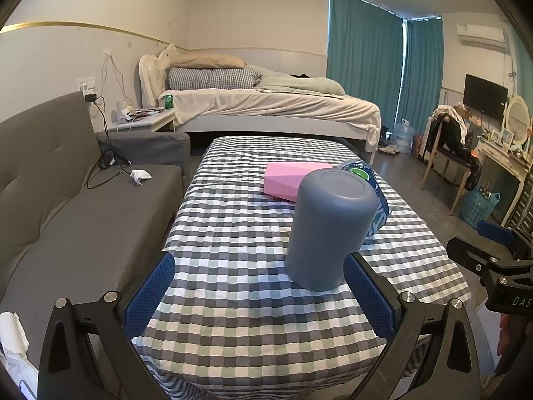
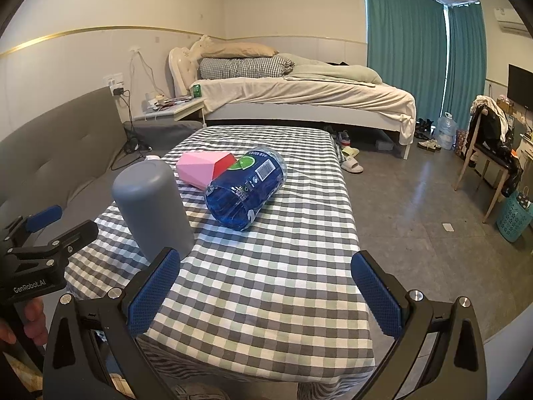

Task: Flip cup upside down
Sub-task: 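Open the left tool and hold still beside the upside-down cup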

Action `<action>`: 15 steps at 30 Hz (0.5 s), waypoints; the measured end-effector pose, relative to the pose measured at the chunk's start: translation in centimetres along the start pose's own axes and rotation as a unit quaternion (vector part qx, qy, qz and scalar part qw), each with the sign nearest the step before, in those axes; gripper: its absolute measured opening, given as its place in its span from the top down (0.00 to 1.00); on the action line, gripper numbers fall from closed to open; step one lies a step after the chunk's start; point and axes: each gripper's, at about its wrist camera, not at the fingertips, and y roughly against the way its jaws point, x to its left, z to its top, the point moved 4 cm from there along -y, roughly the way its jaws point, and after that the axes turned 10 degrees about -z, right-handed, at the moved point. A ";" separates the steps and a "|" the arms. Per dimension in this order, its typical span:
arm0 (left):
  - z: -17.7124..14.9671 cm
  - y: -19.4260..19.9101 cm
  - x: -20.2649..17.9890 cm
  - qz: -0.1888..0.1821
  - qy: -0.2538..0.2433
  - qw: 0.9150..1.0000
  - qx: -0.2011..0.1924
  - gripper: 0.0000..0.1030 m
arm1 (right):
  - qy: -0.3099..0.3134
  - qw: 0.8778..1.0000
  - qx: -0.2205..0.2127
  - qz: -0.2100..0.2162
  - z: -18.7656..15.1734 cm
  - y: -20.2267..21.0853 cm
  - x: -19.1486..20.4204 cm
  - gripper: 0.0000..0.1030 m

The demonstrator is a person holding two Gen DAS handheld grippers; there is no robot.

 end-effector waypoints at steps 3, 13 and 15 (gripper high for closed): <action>0.0 0.0 0.0 0.000 -0.001 1.000 0.000 0.00 | 0.000 1.000 0.002 -0.001 0.0 -0.1 0.0 0.00; -0.1 -0.1 -0.1 -0.002 -0.001 1.000 0.000 0.00 | -0.001 1.000 -0.001 -0.004 0.0 -0.1 -0.2 0.00; -0.1 -0.1 0.0 0.000 -0.001 1.000 0.001 0.00 | 0.000 1.000 0.001 -0.004 0.0 -0.2 -0.2 0.00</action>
